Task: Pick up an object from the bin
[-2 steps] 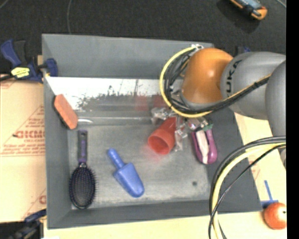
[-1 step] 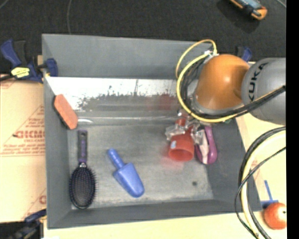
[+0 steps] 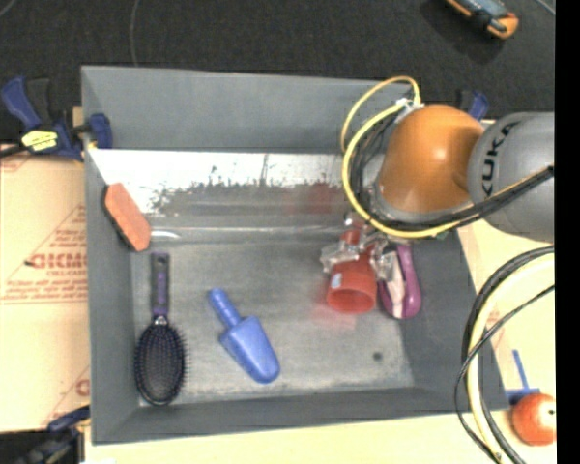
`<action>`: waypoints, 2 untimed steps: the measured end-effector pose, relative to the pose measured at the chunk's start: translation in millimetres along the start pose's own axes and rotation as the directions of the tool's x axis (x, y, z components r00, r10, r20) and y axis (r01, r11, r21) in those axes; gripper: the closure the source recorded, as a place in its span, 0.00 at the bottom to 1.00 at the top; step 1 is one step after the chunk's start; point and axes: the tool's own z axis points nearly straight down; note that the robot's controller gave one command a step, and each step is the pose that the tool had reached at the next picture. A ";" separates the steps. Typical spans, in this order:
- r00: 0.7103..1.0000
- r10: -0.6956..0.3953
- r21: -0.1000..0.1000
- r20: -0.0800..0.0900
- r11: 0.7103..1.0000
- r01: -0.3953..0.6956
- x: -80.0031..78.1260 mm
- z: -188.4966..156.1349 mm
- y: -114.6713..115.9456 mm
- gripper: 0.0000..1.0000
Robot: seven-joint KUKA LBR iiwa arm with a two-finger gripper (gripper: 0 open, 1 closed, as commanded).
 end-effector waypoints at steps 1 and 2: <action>1.000 0.002 0.003 0.001 1.000 -0.002 -0.3 -9.8 -0.7 1.00; 1.000 0.005 0.002 0.001 1.000 -0.005 0.0 -29.9 -1.2 1.00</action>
Offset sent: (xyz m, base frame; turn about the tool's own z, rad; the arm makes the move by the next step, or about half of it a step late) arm 0.0000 0.0003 0.0410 0.0012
